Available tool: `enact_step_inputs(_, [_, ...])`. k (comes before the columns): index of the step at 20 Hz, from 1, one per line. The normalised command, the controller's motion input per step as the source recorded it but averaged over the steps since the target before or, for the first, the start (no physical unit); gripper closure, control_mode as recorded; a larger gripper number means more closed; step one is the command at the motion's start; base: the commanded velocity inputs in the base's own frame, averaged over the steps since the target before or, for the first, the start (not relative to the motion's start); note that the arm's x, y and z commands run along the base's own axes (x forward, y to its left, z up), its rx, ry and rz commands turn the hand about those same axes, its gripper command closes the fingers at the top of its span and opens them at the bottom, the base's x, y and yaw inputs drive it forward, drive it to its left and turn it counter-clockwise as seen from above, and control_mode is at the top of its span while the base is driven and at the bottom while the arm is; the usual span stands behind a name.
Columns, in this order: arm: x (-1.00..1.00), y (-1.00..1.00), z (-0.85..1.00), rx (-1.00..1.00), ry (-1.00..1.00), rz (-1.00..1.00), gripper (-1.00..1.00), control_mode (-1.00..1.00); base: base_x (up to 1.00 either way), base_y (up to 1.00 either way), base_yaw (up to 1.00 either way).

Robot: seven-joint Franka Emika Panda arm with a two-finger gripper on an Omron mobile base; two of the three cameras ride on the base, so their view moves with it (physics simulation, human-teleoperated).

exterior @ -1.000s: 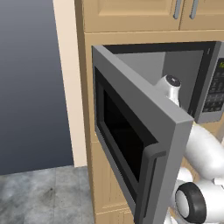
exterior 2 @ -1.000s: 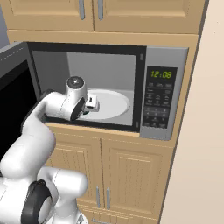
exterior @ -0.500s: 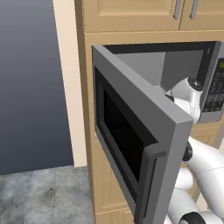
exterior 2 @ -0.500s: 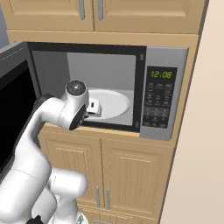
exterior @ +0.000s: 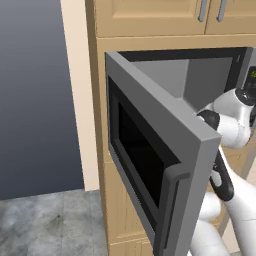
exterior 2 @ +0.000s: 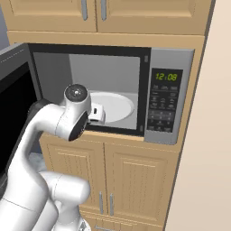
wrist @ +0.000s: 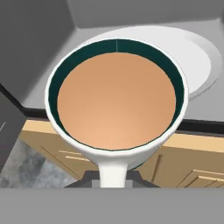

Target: Pick the cup of tea, navigate to the dining table, and place it on the saucer.

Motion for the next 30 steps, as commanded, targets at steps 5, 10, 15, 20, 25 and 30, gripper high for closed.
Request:
enact_step_inputs(5, [-0.42, -0.15, 0.29, 0.00, 0.00, 0.01, 1.00, -1.00, 0.00, 0.00, 0.00])
enact_step_inputs(10, [-0.40, -0.17, 0.31, 0.00, 0.03, 0.01, 1.00, -1.00, 0.00, 0.00, 0.00])
enact_step_inputs(15, [-0.38, -0.13, 0.26, 0.00, 0.06, 0.00, 1.00, -1.00, 0.00, 0.00, 0.00])
enact_step_inputs(20, [-0.35, -0.06, 0.08, 0.00, 0.07, 0.00, 1.00, -1.00, 0.00, 0.00, 0.00])
enact_step_inputs(25, [-0.34, -0.03, 0.15, 0.00, 0.01, 0.00, 1.00, -1.00, 0.00, 0.00, 0.00])
enact_step_inputs(30, [-0.25, -0.04, 0.17, 0.00, 0.00, 0.00, 1.00, -1.00, 0.00, 0.00, 0.00])
